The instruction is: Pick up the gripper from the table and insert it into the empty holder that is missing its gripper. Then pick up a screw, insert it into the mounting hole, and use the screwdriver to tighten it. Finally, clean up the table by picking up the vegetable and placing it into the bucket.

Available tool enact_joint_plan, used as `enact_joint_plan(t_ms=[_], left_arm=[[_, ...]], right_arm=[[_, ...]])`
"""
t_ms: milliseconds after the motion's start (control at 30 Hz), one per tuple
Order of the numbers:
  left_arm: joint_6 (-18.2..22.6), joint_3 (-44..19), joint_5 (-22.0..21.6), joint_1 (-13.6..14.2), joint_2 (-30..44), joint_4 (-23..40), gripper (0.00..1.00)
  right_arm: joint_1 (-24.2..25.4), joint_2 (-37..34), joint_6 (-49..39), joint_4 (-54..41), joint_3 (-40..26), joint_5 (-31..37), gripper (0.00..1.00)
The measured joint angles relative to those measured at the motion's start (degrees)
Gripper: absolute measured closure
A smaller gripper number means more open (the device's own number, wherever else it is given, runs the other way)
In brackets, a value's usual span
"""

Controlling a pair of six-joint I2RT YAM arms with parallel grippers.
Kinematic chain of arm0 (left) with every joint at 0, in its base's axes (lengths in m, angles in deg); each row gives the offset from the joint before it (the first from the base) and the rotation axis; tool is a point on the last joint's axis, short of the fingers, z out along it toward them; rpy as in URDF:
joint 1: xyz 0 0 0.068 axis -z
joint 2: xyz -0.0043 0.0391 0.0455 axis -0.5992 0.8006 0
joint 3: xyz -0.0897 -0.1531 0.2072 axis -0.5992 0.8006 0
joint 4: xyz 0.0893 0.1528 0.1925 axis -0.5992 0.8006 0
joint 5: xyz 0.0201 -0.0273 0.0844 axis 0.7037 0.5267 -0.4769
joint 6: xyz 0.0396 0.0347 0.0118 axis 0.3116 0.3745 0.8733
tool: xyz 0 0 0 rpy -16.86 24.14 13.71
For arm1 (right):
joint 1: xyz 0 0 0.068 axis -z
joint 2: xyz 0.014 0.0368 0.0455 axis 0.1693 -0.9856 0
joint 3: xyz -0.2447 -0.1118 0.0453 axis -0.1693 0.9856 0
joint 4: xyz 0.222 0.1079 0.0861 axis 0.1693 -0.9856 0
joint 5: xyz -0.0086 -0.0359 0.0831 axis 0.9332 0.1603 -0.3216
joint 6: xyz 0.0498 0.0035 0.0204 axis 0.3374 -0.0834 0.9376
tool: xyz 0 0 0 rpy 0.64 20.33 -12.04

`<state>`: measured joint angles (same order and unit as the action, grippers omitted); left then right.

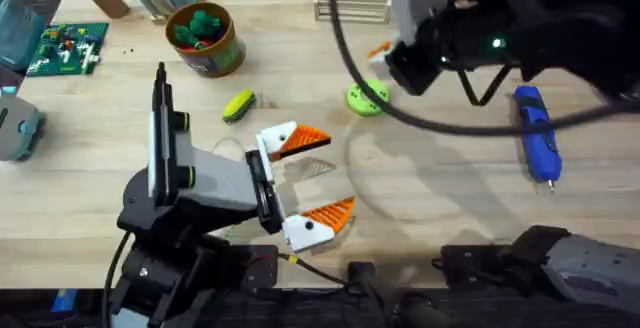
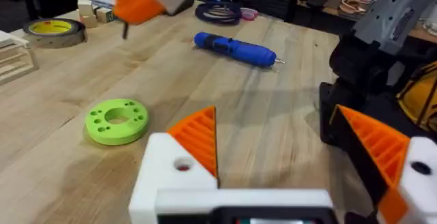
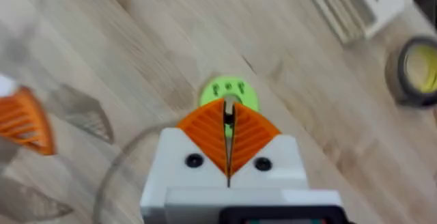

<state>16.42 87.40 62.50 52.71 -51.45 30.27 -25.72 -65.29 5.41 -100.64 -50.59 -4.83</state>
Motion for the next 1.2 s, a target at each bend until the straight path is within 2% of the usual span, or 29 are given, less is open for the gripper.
enact_joint_plan(t_ms=[233,367,500,733,1200], left_arm=[[0.00,0.00,0.00,0.00,0.00,0.03,0.007],[-0.01,-0.02,0.15,0.00,0.00,0.21,0.007],[-0.01,-0.02,0.17,0.00,0.00,0.21,0.007],[-0.01,-0.02,0.17,0.00,0.00,0.23,0.007],[-0.01,-0.02,0.20,0.00,-0.01,0.23,0.007]], right_arm=[[-10.87,0.73,-0.75,-0.40,-7.47,0.00,0.996],[-17.00,1.74,-0.84,-0.59,-7.87,-0.34,0.996],[-21.41,1.79,-0.94,-0.83,-7.89,-3.84,0.996],[-22.55,-0.33,-0.98,-0.89,-7.91,-7.48,0.996],[-23.19,-2.21,-1.17,-2.27,-7.94,-8.46,0.996]])
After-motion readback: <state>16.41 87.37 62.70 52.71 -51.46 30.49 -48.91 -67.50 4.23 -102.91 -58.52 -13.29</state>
